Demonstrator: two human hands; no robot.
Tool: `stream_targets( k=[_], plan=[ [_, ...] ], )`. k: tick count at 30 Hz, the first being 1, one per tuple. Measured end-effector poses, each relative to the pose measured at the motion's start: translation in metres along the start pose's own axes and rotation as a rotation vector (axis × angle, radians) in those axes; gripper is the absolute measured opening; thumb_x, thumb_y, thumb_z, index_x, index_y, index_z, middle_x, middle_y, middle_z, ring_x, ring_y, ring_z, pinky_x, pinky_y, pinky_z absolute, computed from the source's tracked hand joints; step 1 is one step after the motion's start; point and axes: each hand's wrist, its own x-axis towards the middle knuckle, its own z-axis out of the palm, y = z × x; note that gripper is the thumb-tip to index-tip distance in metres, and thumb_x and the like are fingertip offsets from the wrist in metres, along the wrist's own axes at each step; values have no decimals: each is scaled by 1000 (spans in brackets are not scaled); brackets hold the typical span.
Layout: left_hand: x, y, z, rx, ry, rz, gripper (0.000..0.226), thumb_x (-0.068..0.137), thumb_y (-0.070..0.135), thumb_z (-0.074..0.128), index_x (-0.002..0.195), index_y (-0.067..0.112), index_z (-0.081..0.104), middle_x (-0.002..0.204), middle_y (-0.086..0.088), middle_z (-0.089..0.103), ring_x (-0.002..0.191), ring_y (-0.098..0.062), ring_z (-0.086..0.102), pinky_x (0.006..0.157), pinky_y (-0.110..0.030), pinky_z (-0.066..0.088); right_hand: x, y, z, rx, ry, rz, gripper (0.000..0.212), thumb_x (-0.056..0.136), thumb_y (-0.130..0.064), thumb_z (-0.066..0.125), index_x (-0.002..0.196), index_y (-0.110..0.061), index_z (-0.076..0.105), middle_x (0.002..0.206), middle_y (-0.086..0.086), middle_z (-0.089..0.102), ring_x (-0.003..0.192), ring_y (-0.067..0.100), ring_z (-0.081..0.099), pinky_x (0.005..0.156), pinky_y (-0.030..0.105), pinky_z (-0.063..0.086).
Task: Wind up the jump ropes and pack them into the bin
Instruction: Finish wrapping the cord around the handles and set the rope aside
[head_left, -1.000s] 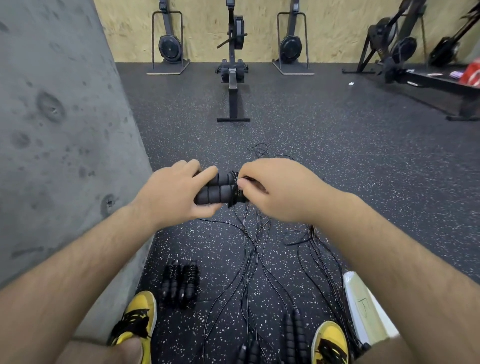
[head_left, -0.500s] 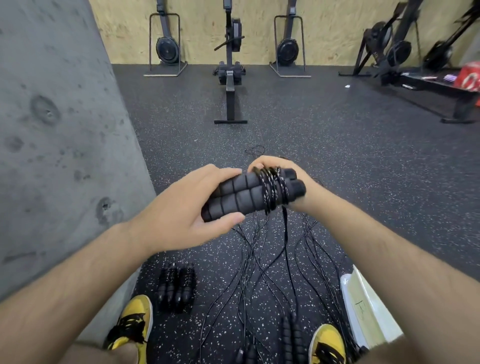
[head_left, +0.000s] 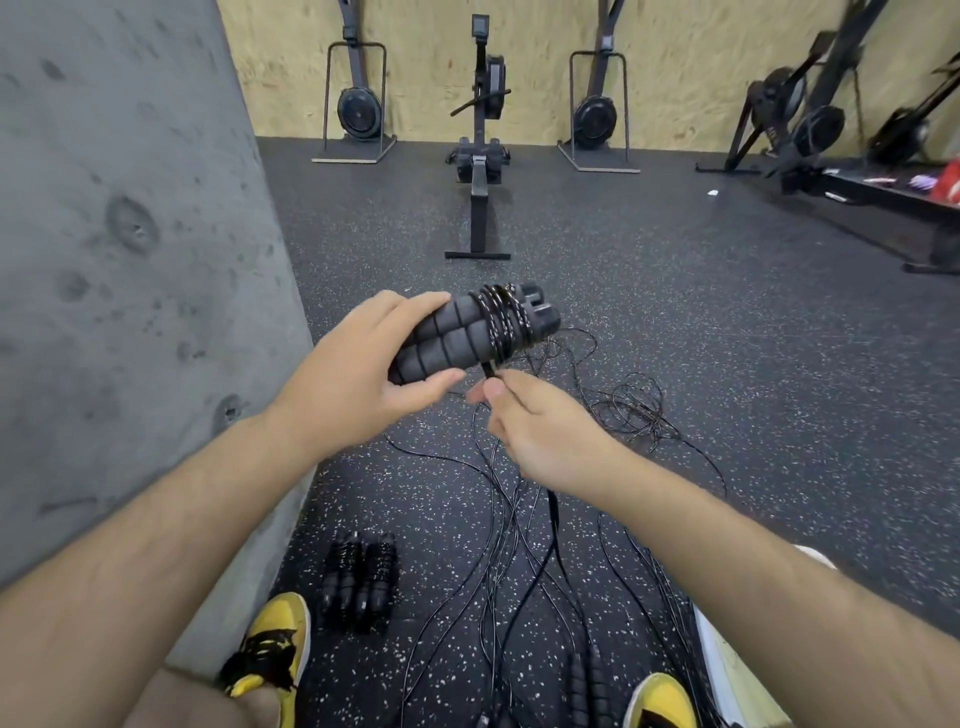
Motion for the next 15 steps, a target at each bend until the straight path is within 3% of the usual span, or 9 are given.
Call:
stream_targets(
  k=[3, 5, 8, 12, 15],
  plan=[
    [0, -12, 0, 61, 14, -34, 66, 83, 61, 58, 138, 27, 47, 104, 2, 55, 100, -20, 53, 88, -38, 47, -11, -17, 2, -183, -29, -34, 34, 107, -34, 31, 112, -20, 62, 79, -11, 55, 67, 2, 50, 62, 26, 37],
    [0, -21, 1, 115, 9, -59, 67, 83, 64, 55, 136, 25, 48, 101, -1, 54, 98, -23, 53, 85, -39, 47, -17, -22, 2, -290, -50, -56, 34, 107, -35, 32, 99, -17, 60, 82, -5, 58, 73, 9, 54, 65, 31, 40],
    [-2, -33, 2, 201, -38, -90, 65, 83, 66, 52, 133, 25, 49, 97, -2, 51, 94, -27, 52, 80, -42, 50, -27, -33, -5, -419, 14, -125, 33, 104, -35, 36, 79, -17, 47, 73, -2, 56, 64, 15, 50, 55, 33, 34],
    [-6, -37, 6, 247, -119, -62, 62, 84, 64, 54, 132, 24, 50, 95, -1, 48, 91, -26, 50, 77, -42, 50, -31, -44, -22, -789, 119, -270, 24, 104, -35, 34, 90, -21, 48, 87, -3, 56, 77, 21, 56, 64, 34, 41],
    [-9, -33, 9, 262, -183, 21, 67, 84, 67, 48, 133, 22, 50, 95, 0, 47, 87, -22, 46, 75, -43, 51, -25, -43, -37, -904, 219, -374, 30, 104, -38, 33, 103, -24, 59, 98, -4, 57, 83, 25, 61, 70, 36, 49]
  ],
)
